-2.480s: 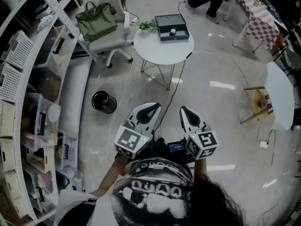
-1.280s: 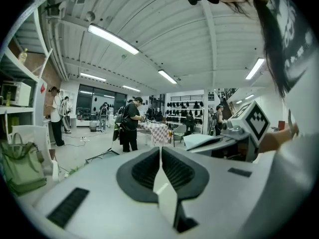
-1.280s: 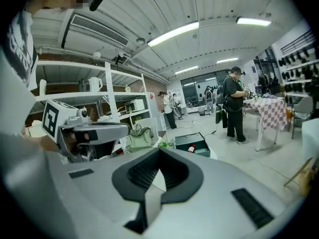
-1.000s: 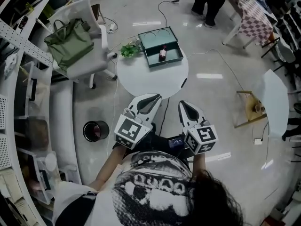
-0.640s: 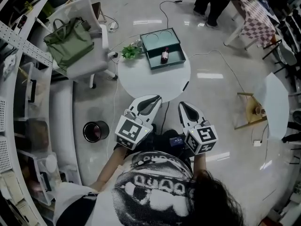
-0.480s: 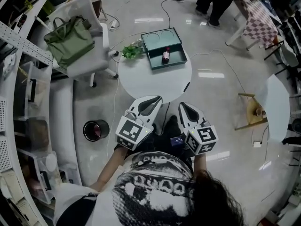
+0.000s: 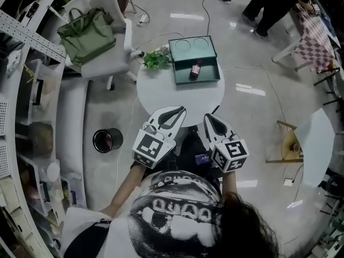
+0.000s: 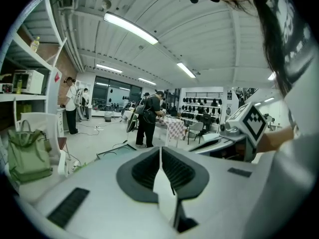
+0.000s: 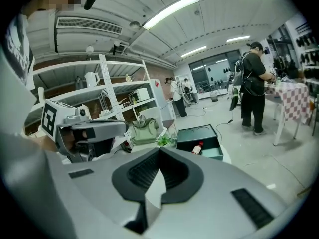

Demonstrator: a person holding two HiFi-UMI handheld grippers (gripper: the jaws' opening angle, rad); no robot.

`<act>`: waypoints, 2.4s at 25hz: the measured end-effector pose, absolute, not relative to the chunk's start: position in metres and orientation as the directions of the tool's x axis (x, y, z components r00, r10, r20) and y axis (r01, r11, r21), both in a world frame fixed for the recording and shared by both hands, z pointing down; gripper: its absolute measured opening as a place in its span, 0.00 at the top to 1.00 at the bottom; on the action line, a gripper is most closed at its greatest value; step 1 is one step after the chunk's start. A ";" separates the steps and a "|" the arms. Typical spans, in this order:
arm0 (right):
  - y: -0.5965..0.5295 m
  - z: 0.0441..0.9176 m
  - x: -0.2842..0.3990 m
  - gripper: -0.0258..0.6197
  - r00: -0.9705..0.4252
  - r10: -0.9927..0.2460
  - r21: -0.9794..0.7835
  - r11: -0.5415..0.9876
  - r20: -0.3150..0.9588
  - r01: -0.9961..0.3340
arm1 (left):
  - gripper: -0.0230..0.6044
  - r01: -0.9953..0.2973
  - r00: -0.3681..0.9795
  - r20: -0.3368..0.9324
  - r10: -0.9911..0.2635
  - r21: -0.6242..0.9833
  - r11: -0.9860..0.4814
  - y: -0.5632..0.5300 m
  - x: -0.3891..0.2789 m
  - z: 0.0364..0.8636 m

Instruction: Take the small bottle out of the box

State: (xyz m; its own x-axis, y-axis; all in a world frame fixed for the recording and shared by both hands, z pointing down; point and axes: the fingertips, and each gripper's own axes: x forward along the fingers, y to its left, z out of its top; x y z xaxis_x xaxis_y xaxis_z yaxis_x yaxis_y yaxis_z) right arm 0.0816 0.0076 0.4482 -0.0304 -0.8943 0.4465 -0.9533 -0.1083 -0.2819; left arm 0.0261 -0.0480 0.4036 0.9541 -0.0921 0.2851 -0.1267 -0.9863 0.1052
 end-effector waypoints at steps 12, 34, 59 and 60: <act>-0.061 0.496 0.178 0.96 -0.213 -0.843 -0.384 0.008 0.494 -0.923 | 0.93 -0.232 0.927 0.318 -0.201 0.062 -0.971 -0.079 0.103 0.414; -0.197 0.659 0.233 0.64 -0.335 -0.569 -0.453 -0.076 0.751 -0.888 | 0.93 -0.525 0.818 0.318 -0.480 0.071 -0.848 -0.126 0.096 0.413; -0.220 0.728 0.230 0.47 -0.242 -0.295 -0.327 -0.287 0.925 -0.901 | 0.93 -0.640 0.733 0.365 -0.574 0.085 -0.764 -0.134 0.063 0.426; -0.219 0.728 0.229 0.48 -0.222 -0.286 -0.302 -0.272 0.932 -0.914 | 0.93 -0.641 0.732 0.368 -0.573 0.088 -0.762 -0.132 0.062 0.427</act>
